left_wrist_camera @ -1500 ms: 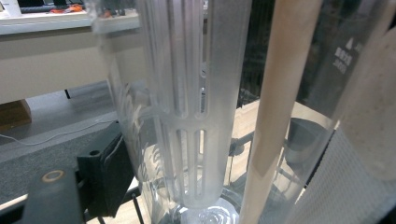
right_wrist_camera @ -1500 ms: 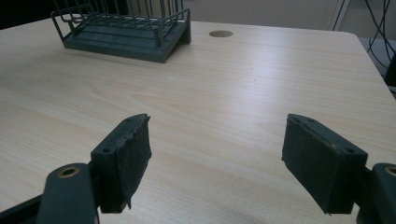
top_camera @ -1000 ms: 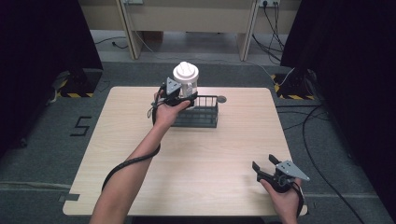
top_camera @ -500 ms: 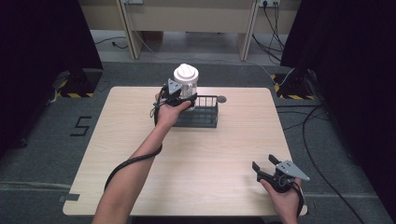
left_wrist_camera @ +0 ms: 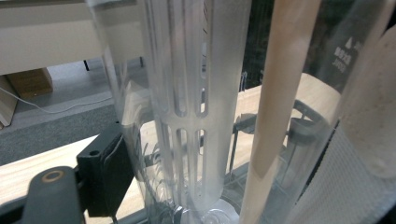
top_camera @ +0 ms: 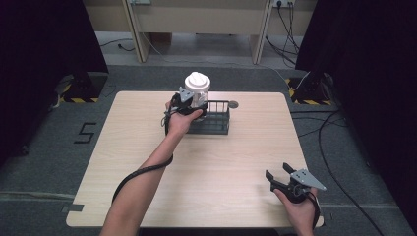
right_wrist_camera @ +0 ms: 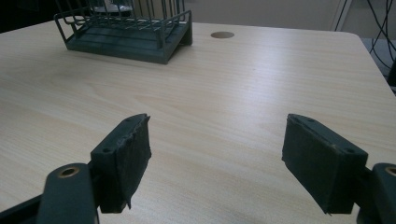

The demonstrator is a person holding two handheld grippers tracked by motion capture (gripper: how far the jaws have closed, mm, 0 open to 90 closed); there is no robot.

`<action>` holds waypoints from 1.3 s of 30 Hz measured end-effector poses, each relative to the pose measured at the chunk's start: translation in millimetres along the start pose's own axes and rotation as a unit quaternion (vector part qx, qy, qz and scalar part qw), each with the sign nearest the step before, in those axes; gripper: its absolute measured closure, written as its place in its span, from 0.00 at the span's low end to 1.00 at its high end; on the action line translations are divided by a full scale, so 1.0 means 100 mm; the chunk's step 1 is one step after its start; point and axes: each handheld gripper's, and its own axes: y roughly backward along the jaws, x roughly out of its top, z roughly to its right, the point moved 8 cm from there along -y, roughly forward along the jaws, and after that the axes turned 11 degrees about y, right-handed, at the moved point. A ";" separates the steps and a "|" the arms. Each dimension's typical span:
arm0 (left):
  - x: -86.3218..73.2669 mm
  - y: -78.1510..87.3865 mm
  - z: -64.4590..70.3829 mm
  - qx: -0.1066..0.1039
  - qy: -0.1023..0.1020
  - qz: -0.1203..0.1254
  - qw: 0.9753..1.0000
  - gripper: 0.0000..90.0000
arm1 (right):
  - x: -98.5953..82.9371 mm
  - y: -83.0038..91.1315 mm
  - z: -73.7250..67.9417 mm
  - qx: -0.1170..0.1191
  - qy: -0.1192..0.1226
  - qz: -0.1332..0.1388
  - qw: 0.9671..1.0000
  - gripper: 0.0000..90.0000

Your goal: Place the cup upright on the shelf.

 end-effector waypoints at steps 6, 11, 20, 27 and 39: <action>-0.04 -0.03 0.01 0.003 -0.006 -0.007 1.000 0.20 | 0.00 0.00 0.00 0.001 -0.001 0.000 1.000 0.27; -0.09 -0.05 0.00 0.007 -0.002 -0.011 1.000 0.20 | 0.00 0.00 0.00 0.001 -0.002 0.000 1.000 0.27; -0.11 -0.06 0.00 0.008 0.001 -0.011 1.000 0.19 | 0.00 0.00 0.00 0.001 0.000 0.000 1.000 0.27; -0.13 -0.05 -0.01 0.007 0.009 -0.010 1.000 0.19 | 0.00 0.00 -0.01 0.003 -0.005 0.000 1.000 0.27; -0.15 0.01 -0.01 0.003 -0.003 -0.013 1.000 0.18 | 0.00 0.00 -0.01 0.004 -0.003 -0.002 1.000 0.27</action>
